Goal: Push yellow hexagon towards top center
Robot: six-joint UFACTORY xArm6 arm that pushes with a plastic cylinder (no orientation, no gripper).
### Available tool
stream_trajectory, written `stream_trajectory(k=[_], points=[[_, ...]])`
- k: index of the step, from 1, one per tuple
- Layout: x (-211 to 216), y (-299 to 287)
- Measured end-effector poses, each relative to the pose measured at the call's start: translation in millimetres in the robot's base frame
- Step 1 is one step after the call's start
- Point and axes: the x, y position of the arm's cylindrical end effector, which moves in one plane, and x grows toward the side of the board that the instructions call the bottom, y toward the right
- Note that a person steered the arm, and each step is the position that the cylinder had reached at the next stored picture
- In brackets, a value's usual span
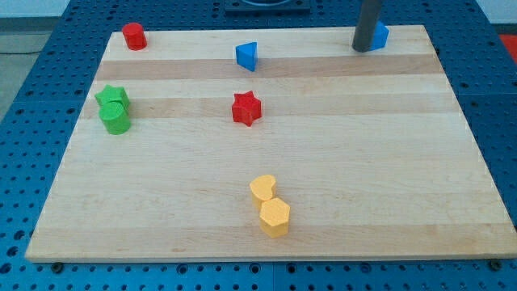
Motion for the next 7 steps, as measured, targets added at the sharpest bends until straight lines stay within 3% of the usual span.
stream_trajectory(k=[1,2,4,6,7], points=[[-4.8,7.3],[24.3,7.3],[171.9,-4.7],[332.1,-69.3],[369.3,-93.5]])
